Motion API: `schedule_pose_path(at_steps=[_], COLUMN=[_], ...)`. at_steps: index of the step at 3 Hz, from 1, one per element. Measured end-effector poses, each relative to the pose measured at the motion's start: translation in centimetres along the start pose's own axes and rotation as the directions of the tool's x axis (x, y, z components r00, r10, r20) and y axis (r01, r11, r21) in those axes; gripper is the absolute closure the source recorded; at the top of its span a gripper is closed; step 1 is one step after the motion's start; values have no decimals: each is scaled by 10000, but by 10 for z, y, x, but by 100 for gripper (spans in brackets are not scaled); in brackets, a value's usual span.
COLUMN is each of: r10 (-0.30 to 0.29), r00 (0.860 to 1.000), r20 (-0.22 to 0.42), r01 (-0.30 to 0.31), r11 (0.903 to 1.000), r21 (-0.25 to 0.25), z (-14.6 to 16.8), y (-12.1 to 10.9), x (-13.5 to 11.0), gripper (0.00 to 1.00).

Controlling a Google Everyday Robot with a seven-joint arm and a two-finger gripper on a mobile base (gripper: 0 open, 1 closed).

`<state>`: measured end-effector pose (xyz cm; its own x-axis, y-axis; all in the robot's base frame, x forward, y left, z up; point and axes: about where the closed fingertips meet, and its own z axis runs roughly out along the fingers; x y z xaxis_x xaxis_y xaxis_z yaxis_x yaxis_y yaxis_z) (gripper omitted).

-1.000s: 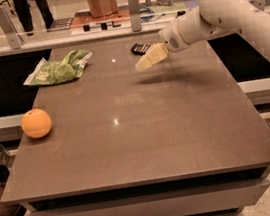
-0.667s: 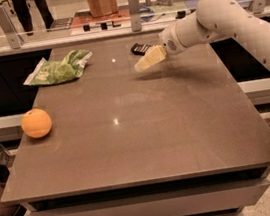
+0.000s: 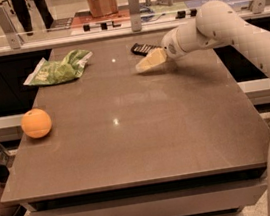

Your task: Move rxbar chocolate near orange

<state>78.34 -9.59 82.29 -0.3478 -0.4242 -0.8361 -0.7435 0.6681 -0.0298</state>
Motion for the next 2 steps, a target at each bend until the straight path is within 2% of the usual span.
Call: schedule_pose_path(at_steps=[1,2], r10=[127,119], r00=[9999,9999], r20=[-71,-80], r01=[-127,-119], r11=[9999,9999], r21=[45,2], z=[2,5], y=[-9,-7], x=[3,4], gripper=[0,18])
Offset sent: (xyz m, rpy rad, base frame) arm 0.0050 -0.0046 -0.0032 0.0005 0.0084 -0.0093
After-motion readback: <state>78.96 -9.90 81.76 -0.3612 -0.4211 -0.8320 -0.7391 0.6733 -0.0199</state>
